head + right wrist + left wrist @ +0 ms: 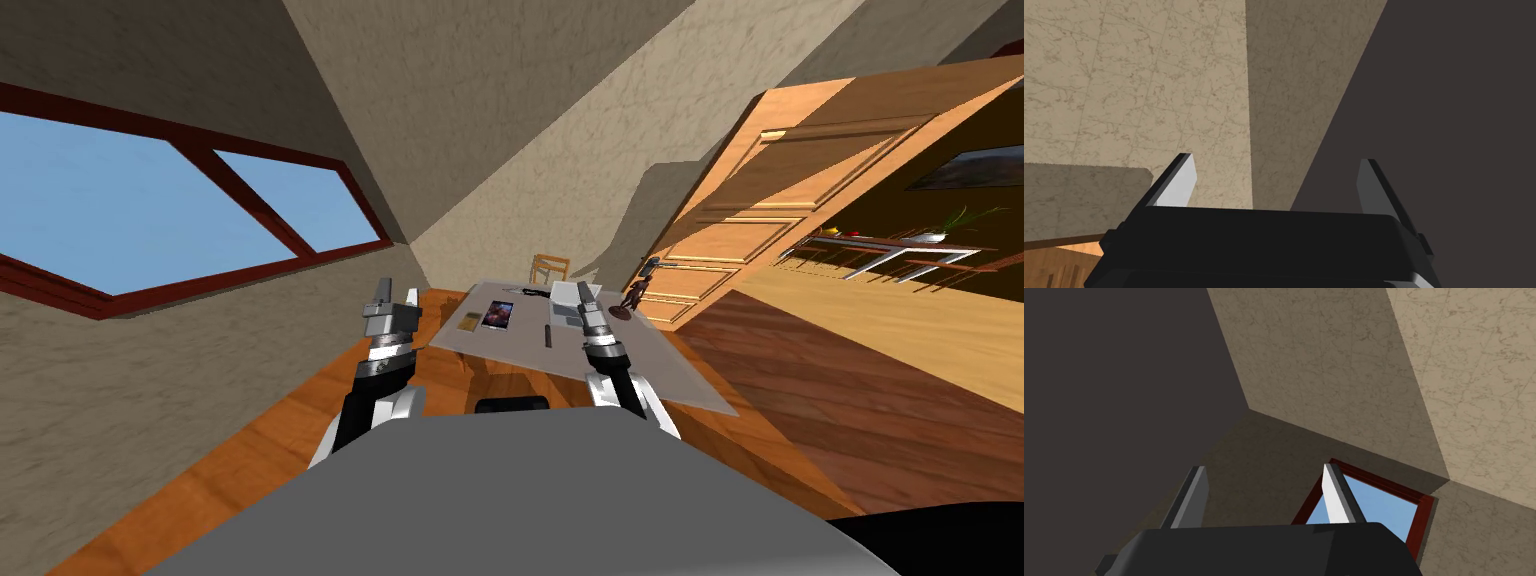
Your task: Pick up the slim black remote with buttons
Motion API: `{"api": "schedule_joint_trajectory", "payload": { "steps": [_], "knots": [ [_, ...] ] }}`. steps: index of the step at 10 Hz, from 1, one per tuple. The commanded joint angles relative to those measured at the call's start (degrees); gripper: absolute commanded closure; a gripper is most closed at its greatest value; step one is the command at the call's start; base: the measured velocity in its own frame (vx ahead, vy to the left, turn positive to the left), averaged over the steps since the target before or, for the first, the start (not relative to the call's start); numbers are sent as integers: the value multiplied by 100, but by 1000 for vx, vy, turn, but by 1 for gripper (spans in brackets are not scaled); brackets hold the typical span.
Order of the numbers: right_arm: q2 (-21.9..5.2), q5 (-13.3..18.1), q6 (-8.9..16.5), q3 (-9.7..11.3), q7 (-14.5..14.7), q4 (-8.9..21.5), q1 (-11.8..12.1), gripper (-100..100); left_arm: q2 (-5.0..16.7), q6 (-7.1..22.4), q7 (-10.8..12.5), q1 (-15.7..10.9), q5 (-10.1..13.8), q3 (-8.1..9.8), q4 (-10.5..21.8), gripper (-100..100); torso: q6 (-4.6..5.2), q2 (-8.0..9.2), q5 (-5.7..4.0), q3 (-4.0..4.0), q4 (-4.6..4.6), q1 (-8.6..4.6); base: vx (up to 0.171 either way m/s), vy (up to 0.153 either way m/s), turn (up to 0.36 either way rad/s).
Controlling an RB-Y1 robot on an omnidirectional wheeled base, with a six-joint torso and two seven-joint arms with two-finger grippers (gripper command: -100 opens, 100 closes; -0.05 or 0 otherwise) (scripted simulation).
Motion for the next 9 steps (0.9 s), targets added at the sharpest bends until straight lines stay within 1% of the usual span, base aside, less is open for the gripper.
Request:
{"api": "schedule_joint_trajectory", "payload": {
  "steps": [1, 2, 3, 4, 5, 6, 7, 8, 9],
  "knots": [
    [-181, 286, -131, -117, 166, 235, -27, -100, 0, 0, 0, 0, 0, 0, 0, 0, 0, 0, 0, 0, 0, 0, -26, 0, 340],
    [-181, 424, -131, -117, 166, 235, -27, -100, 0, 0, 0, 0, 0, 0, 0, 0, -1, 1, 0, 1, 0, -2, -20, -9, 117],
    [-299, 619, -227, -205, 290, 427, -51, -100, 0, 0, 0, 1, 0, 1, 0, 0, 4, 1, -1, 1, 0, -4, -20, -4, 273],
    [-299, 729, -227, -205, 290, 427, -51, -100, 0, 0, 0, 0, 0, 0, 0, 0, -1, 0, -1, 0, 0, -4, -15, -9, 108],
    [-419, 932, -327, -301, 426, 636, -76, -100, 0, 0, 0, 1, 0, 1, 0, 0, 5, -1, -1, 0, 0, -5, -17, -6, 254],
    [-419, 1057, -327, -301, 426, 636, -76, -100, 0, 0, 0, 0, 0, 0, 0, 0, 0, -1, -1, 0, 0, -5, -17, -16, 124],
    [-540, 1260, -431, -404, 573, 863, -102, -100, 0, 0, 0, 1, 0, 1, 0, 0, 5, -1, -2, 0, 0, -8, -24, -11, 291],
    [-540, 1406, -431, -404, 573, 863, -102, -100, 0, 0, 0, 0, 0, 0, 0, 0, 0, 0, -2, 0, 0, -8, -20, -15, 137],
    [-662, 1585, -536, -513, 730, 1106, -129, -100, 0, 0, 0, 1, 0, 1, 0, 0, 6, 0, -2, 0, 0, -8, -23, -12, 335]
  ]
}}
